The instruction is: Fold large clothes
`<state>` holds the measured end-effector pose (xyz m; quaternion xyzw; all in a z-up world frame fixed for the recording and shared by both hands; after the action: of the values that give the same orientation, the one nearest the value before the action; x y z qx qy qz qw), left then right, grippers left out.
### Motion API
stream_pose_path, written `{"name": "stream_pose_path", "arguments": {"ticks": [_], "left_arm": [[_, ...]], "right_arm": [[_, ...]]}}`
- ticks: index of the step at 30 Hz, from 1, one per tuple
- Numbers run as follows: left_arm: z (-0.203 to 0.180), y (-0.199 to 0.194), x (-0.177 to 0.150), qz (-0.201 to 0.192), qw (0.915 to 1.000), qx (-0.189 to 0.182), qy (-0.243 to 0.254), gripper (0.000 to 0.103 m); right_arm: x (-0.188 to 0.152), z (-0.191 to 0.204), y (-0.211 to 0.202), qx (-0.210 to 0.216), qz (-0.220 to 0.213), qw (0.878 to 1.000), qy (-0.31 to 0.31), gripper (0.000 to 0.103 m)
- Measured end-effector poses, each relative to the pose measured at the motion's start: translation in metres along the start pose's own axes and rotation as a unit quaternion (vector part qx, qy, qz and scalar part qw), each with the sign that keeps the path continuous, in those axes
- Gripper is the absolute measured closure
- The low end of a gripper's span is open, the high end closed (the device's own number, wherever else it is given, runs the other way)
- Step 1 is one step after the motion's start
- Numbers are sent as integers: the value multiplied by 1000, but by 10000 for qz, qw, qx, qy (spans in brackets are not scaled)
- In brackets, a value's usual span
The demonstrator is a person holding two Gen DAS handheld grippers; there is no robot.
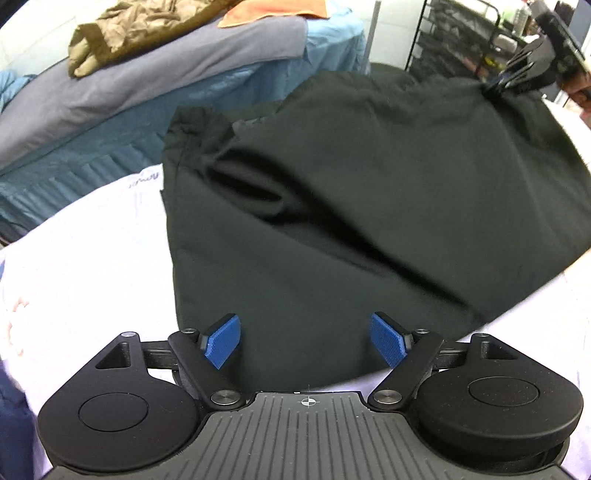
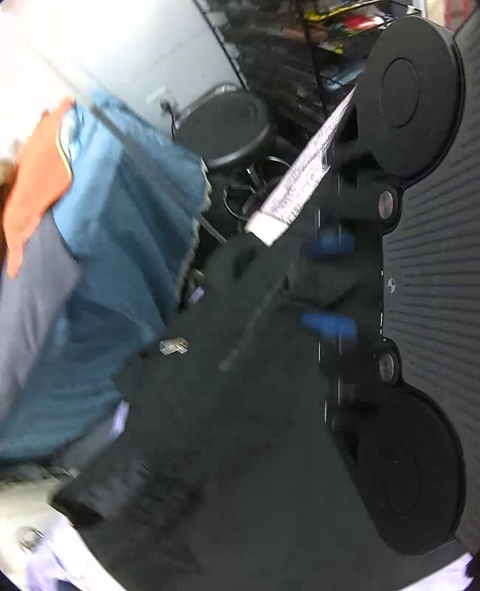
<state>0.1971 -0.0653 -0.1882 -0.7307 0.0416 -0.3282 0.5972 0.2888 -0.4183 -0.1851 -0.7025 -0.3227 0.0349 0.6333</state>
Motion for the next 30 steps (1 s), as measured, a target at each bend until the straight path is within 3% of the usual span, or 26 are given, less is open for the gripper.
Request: {"name": "stream_pose_path", "arguments": {"ticks": [2,6,9,10,11,13,14,15,16,17,19,22,26,30], "left_arm": [[1,3,2,30,9999,1,-144,0],[2,7,16,-2,9981,-168,-590,0],[1,15,26,-5,9975,-164,-690,0],[0,17,28,-18,9977,-91,-667,0],[0,20,30,-32,9980,-11,-638,0],[-3,23,32,-52,9982,56,-593,0],[-4,25,31,-53,9984,80,-566,0],[-6,24,27,-46,9985,115,-531,0],[-6,27,24,-31,9986,167,-499,0],[-6,28,21,-8,9987,231,-463,0],[-4,28,15,-6,9986,357,-390,0],[3,20,5,-98,9982,497,-330,0],[25,9,-12,-216,9970,567,-475,0],[56,3,-36,-173,9939,614,-900,0]], "right_arm": [[-1,-6,-4,-75,-84,9999,24,96],[-13,-40,-10,-743,-141,9924,976,97],[-27,-63,-4,-1684,145,9760,1370,98],[-29,-61,0,-1592,249,9769,1403,97],[-30,-58,-1,-1538,210,9773,1441,94],[-31,-53,-23,-1883,-259,9693,1559,90],[-32,-51,-35,-1946,-488,9634,1777,76],[-36,-46,-47,-1837,-704,9581,2083,66],[-40,-37,-59,-1532,-962,9550,2350,51],[-44,-23,-70,-1147,-1190,9539,2504,43],[-54,15,-84,-549,-1346,9595,2411,37],[-76,71,-98,-269,-1239,9712,2019,35],[-133,110,-118,-691,-1084,9643,2315,27],[-204,112,-138,-1139,-936,9239,3530,23]]}}
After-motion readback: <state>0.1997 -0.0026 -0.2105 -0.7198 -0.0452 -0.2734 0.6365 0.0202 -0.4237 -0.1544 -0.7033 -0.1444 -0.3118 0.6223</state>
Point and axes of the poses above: each gripper's, at about its wrist camera, not at the fingertips, and y roughly the way its jaws point, z to its left, x to its top, the point moved 8 cm from there along y, roughly the way its jaws point, and after that the axes turned 6 degrees about -y, right-handed, at the moved point
